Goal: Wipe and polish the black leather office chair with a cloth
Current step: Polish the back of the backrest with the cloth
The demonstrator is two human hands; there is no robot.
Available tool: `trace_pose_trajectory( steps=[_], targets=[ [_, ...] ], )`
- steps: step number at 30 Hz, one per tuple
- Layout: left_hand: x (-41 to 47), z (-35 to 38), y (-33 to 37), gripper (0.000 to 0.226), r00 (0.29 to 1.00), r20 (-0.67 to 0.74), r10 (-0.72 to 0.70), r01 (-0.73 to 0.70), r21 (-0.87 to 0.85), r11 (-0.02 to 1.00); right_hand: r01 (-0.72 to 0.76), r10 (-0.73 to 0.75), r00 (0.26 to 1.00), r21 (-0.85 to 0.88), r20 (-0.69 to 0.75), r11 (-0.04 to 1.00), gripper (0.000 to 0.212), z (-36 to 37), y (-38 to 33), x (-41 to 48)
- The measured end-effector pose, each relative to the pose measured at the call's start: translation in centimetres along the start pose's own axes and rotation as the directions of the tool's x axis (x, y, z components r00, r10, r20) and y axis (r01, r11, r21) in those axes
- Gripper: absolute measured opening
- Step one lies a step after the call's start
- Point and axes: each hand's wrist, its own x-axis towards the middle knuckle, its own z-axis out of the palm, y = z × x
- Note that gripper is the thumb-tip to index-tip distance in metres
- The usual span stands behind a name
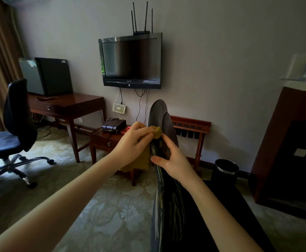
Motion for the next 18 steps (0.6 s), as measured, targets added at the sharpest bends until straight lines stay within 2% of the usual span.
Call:
trace_pose_trajectory(
  steps=[2,6,9,11,14,16,18],
  targets=[
    [-1.2,-0.1,0.1,0.023,0.999,0.012,0.045,-0.045,0.024,0.999,-0.001,0.001,1.000,0.007,-0.001,1.000,0.071,0.1,0.1,0.5],
    [-2.9,-0.5,1.1,0.043,0.988,0.108,0.107,-0.122,0.139,0.983,-0.018,0.018,1.000,-0.018,0.004,1.000,0.078,0.3,0.2,1.1],
    [-4.3,0.1,2.1,0.035,0.991,0.100,0.091,-0.104,0.129,0.986,0.028,-0.029,1.000,-0.067,-0.002,0.997,0.074,0.7,0.7,0.1],
    [-4.7,0.7,3.2,0.023,1.000,0.004,0.014,-0.013,-0.051,0.999,0.068,-0.068,0.997,-0.003,0.032,0.998,0.068,0.4,0.8,-1.4],
    [-4.4,1.4,5.4,0.024,0.991,-0.067,-0.119,0.089,-0.349,0.933,0.059,-0.100,0.985,0.270,0.141,0.961,0.059,0.0,-0.2,-4.2],
    [-4.3,2.2,6.8,0.022,0.983,-0.023,-0.184,0.143,-0.540,0.830,0.055,-0.126,0.981,0.414,0.146,0.908,0.060,-0.1,-0.9,-5.3],
    [-4.1,3.1,8.1,0.030,0.974,0.086,-0.211,0.213,-0.678,0.704,0.063,-0.105,0.993,0.493,0.059,0.868,0.070,0.2,-1.3,-5.4]
  ],
)
